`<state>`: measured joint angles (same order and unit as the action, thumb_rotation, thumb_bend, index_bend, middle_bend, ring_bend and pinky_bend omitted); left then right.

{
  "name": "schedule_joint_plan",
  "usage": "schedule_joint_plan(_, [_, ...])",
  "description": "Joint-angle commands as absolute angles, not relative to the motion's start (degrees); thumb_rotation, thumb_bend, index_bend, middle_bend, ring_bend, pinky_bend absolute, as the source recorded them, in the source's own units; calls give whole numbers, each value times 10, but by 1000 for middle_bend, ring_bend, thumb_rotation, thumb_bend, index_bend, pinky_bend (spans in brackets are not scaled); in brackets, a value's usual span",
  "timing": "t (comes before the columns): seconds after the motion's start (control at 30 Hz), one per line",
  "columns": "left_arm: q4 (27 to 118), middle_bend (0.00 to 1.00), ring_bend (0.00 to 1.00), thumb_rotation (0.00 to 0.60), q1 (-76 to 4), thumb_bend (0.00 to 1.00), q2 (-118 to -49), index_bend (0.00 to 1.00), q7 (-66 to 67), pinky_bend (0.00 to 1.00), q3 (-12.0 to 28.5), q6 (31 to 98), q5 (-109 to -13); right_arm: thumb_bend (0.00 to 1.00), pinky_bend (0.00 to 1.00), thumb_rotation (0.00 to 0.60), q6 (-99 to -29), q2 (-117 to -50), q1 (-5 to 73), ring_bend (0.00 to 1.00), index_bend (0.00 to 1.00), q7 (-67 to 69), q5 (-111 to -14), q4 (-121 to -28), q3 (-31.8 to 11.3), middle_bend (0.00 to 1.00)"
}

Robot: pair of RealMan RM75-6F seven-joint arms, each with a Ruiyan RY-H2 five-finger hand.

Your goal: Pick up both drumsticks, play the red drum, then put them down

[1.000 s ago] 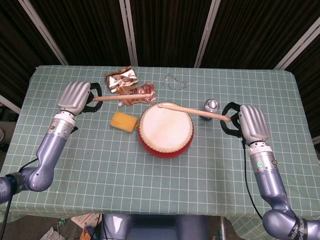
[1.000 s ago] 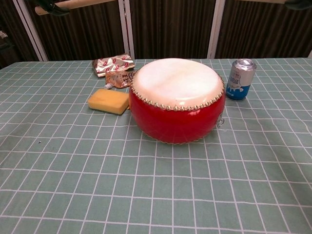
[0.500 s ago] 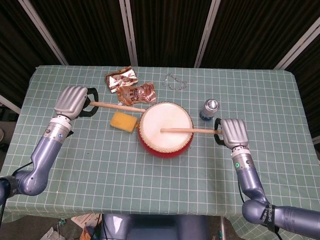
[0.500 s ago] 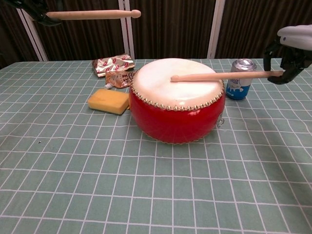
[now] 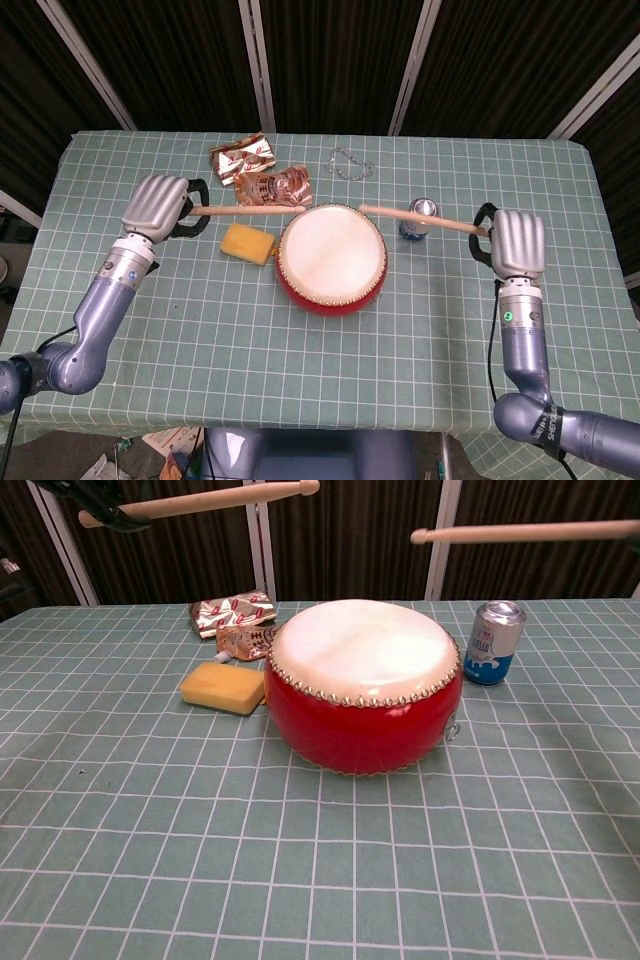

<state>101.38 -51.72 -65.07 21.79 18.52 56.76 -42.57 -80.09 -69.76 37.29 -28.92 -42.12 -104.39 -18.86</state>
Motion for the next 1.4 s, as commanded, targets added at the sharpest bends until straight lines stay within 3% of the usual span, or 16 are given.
schedule_joint_plan(0.03, [1016,1000,1000,600,-532,581,-665,756,228,1000,194,576,-409,708,1000,600,-805,-655,332,1000,952,-232,-440,-1078,-202,1000])
schedule_joint_plan(0.37, [980,1000,1000,600,-596,581,-757,756,240,1000,229,602,-386,708,1000,600,-772,-639,303,1000,952,-169,-469,-1062,-191,1000])
schedule_joint_plan(0.63, [894,1000,1000,600,-669,581,-843,757,317,1000,220,587,-320,707,1000,600,-746,-631,298,1000,952,-138,-458,-1046,-203,1000])
schedule_joint_plan(0.8, [820,1000,1000,600,-727,585,-886,770,456,1000,162,546,-217,707,1000,600,-727,-631,299,1000,952,-127,-439,-1026,-210,1000])
schedule_joint_plan(0.9, [819,1000,1000,600,-800,582,-870,773,672,1000,76,520,-30,708,1000,600,-717,-631,299,1000,952,-123,-426,-1015,-214,1000])
schedule_joint_plan(0.97, [829,1000,1000,600,-837,582,-863,774,751,1000,60,531,77,707,1000,600,-713,-631,300,1000,952,-121,-422,-1012,-216,1000])
schedule_joint_plan(1.1, [834,1000,1000,600,-868,582,-841,775,804,1000,74,542,171,707,1000,600,-712,-631,299,1000,952,-124,-419,-1010,-215,1000])
schedule_joint_plan(1.4, [921,1000,1000,600,-801,575,-748,776,630,1000,151,530,27,707,1000,600,-725,-637,297,1000,952,-138,-434,-1015,-209,1000])
